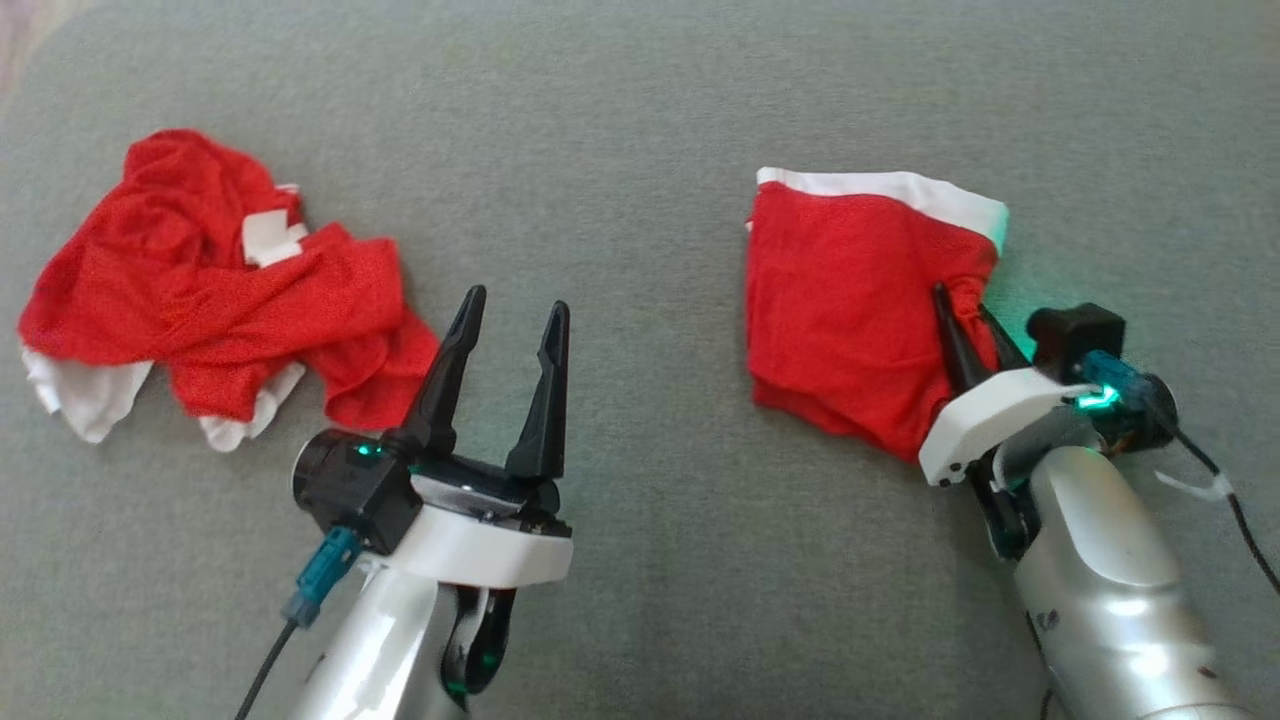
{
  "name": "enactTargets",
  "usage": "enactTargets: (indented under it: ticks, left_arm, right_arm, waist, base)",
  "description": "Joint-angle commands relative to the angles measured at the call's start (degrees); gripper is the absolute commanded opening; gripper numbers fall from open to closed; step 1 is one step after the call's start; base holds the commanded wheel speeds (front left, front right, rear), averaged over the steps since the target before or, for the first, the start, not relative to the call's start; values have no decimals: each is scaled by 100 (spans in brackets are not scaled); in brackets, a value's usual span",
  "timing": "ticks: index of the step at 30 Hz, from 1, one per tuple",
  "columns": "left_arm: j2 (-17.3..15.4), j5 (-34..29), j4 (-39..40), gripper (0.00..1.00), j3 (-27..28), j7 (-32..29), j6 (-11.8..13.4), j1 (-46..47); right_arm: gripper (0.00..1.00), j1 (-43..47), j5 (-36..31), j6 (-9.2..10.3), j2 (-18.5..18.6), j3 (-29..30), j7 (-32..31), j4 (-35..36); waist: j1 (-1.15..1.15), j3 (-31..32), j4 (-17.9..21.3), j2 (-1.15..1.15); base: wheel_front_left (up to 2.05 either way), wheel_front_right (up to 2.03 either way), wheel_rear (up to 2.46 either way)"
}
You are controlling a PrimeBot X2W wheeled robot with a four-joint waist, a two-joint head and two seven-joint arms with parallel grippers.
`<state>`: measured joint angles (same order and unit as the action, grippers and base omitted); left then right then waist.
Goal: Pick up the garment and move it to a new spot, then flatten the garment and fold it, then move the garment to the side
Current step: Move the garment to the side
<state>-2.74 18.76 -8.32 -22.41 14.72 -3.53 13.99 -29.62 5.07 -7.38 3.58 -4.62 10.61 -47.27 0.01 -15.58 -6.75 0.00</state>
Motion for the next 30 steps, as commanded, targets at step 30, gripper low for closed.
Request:
enactTargets:
  ticks: [30]
  left_arm:
    - [-14,-36,306,100,-316,28,8,988]
  right_arm:
    - [0,-1008,203,-11,3751,-1975,-498,463]
  waist:
    - [-1,-625,818,0]
  base:
    - [0,0,0]
